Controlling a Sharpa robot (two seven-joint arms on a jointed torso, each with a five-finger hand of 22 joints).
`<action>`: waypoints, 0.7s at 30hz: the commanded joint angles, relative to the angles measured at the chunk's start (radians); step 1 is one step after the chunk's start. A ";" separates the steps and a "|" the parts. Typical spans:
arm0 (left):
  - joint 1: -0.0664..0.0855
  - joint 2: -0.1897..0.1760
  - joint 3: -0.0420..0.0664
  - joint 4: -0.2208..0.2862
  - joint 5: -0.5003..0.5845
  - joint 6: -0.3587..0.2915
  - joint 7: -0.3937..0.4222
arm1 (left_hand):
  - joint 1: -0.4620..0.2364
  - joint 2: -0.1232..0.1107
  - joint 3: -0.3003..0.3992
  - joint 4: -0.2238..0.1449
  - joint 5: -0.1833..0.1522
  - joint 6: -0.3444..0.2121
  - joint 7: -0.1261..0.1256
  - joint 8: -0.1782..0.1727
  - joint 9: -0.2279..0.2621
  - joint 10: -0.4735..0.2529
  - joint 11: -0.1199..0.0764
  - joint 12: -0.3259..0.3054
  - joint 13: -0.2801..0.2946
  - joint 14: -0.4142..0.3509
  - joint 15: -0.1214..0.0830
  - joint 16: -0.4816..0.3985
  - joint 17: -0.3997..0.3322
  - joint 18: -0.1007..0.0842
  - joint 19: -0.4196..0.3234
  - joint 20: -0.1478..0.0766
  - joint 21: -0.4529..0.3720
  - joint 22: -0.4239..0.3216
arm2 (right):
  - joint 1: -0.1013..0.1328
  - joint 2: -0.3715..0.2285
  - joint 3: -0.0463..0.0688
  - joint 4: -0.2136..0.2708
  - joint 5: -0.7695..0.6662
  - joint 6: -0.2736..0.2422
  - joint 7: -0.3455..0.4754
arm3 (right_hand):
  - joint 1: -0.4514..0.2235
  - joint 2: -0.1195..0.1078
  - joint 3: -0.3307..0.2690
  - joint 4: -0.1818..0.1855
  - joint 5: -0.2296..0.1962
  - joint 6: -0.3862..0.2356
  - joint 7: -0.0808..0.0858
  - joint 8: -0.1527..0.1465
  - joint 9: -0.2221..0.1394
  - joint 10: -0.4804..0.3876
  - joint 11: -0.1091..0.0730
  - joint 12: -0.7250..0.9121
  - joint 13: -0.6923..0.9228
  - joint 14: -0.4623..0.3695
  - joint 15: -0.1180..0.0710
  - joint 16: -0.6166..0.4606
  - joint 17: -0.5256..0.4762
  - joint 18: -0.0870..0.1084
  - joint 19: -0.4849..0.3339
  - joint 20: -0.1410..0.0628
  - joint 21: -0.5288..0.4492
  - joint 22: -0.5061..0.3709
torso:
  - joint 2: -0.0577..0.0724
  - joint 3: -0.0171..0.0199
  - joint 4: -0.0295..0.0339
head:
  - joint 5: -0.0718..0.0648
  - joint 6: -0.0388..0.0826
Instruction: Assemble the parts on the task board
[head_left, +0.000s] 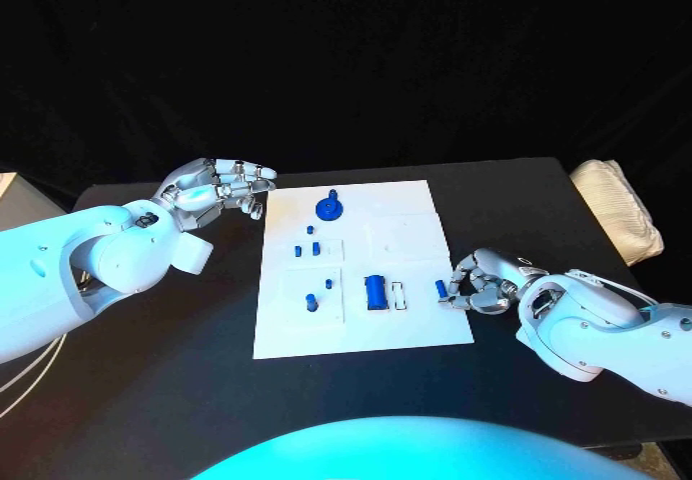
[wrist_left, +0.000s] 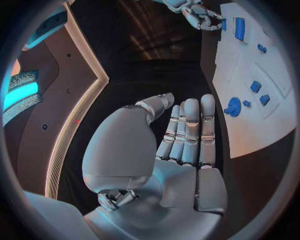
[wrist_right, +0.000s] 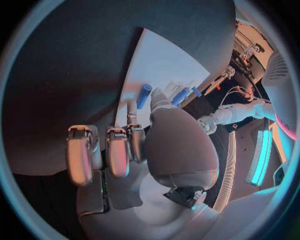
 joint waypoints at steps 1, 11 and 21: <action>0.000 -0.001 0.001 0.004 -0.001 0.015 0.011 | 0.006 0.004 -0.006 0.001 0.006 -0.007 -0.002 0.004 0.000 -0.007 0.003 0.006 -0.001 0.000 0.005 -0.007 -0.001 0.007 0.007 -0.002 -0.005 -0.001 | -0.008 0.016 0.000 -0.009 -0.032 0.017 -0.034 | -0.002 0.001 0.013 -0.001 0.006 0.002 0.003 -0.007 -0.004 0.045 0.007 -0.001 0.183 0.086 0.007 -0.004 0.183 0.002 0.080 0.007 -0.003 0.236 | 0.000 -0.0003 0.0009 | 0.001 -0.003; 0.000 -0.005 0.001 0.006 -0.001 0.007 0.015 | 0.004 0.005 -0.007 0.004 0.006 -0.007 -0.002 0.006 0.000 -0.006 0.003 0.008 -0.001 0.000 0.005 -0.006 -0.002 0.007 0.008 -0.001 -0.006 -0.002 | -0.017 0.054 0.000 -0.029 -0.043 0.023 -0.049 | 0.071 0.049 0.110 -0.008 -0.035 0.016 -0.003 -0.024 -0.017 0.048 0.001 0.003 0.188 0.086 0.002 -0.004 0.186 0.001 0.082 0.003 0.001 0.238 | 0.000 -0.0005 -0.0006 | 0.002 -0.006; 0.000 -0.007 0.001 0.007 -0.001 0.009 0.012 | 0.001 0.006 -0.007 0.006 0.006 -0.007 -0.002 0.006 0.000 -0.007 0.003 0.008 -0.001 0.000 0.005 -0.006 -0.002 0.007 0.008 -0.001 -0.006 -0.002 | -0.021 0.078 0.000 -0.056 -0.109 0.094 -0.097 | 0.158 -0.018 0.398 -0.093 0.124 0.038 -0.006 -0.038 -0.028 0.045 -0.005 -0.002 0.189 0.087 -0.002 -0.004 0.188 0.000 0.083 -0.004 0.001 0.240 | -0.002 -0.0002 0.0004 | 0.003 -0.009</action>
